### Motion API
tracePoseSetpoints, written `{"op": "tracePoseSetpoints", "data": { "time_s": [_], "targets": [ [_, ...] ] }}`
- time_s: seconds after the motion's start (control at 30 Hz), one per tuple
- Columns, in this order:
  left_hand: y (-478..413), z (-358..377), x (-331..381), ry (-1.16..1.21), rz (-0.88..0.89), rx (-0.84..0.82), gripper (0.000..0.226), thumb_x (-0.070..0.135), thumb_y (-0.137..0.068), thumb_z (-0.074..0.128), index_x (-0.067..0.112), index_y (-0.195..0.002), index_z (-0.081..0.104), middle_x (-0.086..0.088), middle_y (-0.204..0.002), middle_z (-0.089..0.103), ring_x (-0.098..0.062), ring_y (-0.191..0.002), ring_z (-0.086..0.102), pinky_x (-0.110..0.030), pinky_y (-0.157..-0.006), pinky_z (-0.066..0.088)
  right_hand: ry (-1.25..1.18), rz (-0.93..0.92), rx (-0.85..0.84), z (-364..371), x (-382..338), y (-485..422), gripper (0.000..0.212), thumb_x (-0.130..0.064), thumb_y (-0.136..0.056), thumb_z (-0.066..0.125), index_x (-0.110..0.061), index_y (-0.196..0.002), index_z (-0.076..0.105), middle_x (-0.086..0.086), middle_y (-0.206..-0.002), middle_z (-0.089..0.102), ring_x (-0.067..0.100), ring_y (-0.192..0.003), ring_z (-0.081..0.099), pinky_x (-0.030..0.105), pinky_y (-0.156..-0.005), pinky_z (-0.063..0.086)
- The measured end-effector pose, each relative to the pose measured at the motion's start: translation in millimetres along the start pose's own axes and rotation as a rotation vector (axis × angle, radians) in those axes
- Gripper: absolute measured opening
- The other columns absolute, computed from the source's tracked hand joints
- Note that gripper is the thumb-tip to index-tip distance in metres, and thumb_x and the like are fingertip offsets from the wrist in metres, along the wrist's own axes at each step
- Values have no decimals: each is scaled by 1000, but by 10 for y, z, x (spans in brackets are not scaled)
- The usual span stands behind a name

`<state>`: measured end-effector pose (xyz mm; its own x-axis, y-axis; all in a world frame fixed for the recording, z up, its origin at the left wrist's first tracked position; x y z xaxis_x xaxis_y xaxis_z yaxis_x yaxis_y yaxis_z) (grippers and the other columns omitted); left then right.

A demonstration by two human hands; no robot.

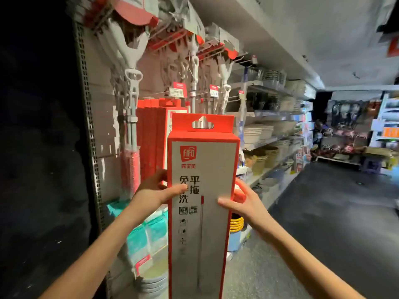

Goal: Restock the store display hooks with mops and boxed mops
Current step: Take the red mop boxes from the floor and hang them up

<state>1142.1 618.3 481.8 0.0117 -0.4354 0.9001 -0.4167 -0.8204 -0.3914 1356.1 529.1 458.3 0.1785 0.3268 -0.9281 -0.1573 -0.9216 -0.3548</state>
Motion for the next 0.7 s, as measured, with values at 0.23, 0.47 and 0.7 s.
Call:
{"op": "tracePoseSetpoints", "data": {
  "time_s": [0.23,0.47,0.7],
  "targets": [
    [-1467,1407,-229,86,72,-68,51,44,-56,87,29,-100,66,5,-94,75,-16,-88,71,-31,-72,58,87,-1,82,-1662,314,-837,58,-18,-70,78,-30,-121,55,5,-103,73,16,-95,70,26,-75,57],
    [-2758,2138,-668,110,87,-82,32,20,-72,79,29,-99,66,13,-86,75,-7,-79,71,-18,-60,53,145,29,104,-2565,792,-1820,47,-16,-78,74,-31,-117,53,-8,-98,72,4,-90,70,15,-68,52],
    [-4269,2669,-1289,24,78,-129,70,72,-39,80,35,-98,70,3,-94,75,-27,-89,71,-53,-72,57,169,51,141,-3365,1500,-3011,61,-36,-72,78,-35,-126,48,-9,-115,68,4,-103,66,19,-78,54]
  ]
}}
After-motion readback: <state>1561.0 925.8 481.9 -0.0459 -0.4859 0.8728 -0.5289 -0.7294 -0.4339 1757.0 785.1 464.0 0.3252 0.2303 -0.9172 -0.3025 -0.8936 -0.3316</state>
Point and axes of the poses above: each hand's wrist, its own y-axis away from the middle knuckle, its own z-axis out of the palm, x = y × z, the point moved 4 cm from there along -y, towards the middle knuckle
